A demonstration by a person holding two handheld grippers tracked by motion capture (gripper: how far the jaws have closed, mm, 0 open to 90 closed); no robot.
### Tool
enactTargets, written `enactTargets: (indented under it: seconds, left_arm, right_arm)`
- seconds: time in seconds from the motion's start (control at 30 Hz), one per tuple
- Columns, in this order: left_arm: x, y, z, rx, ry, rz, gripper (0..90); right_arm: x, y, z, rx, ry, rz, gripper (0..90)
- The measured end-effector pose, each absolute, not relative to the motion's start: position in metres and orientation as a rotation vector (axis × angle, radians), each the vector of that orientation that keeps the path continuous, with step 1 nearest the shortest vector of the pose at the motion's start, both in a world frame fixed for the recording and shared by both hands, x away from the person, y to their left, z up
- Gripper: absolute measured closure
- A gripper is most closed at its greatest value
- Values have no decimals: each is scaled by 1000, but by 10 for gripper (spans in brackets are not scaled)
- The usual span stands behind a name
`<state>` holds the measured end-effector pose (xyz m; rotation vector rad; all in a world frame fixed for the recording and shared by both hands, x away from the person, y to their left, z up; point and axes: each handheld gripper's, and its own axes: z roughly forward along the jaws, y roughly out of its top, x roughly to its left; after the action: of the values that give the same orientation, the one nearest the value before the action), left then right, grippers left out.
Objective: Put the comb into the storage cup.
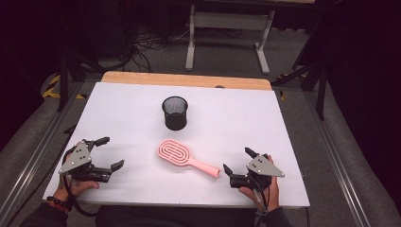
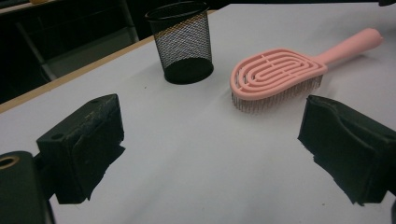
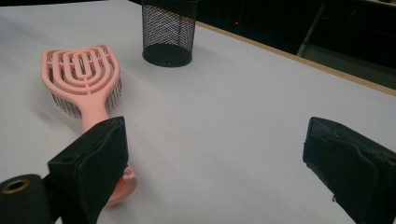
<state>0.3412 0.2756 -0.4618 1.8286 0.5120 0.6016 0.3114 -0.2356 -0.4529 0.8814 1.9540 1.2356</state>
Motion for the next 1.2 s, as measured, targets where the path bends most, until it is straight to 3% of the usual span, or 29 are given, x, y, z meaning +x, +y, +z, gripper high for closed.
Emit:
enactTargets:
  seconds: [0.27, 0.6, 1.2]
  left_arm:
    - [344, 273, -465, 1841, 504, 583, 59]
    - [349, 273, -470, 1845, 521, 542, 52]
    - [350, 268, -473, 1873, 520, 527, 52]
  right_arm:
    - [316, -236, -455, 900, 2023, 1239, 66]
    - [336, -227, -432, 891, 2150, 1189, 71]
    - [374, -148, -409, 696, 2511, 902, 104]
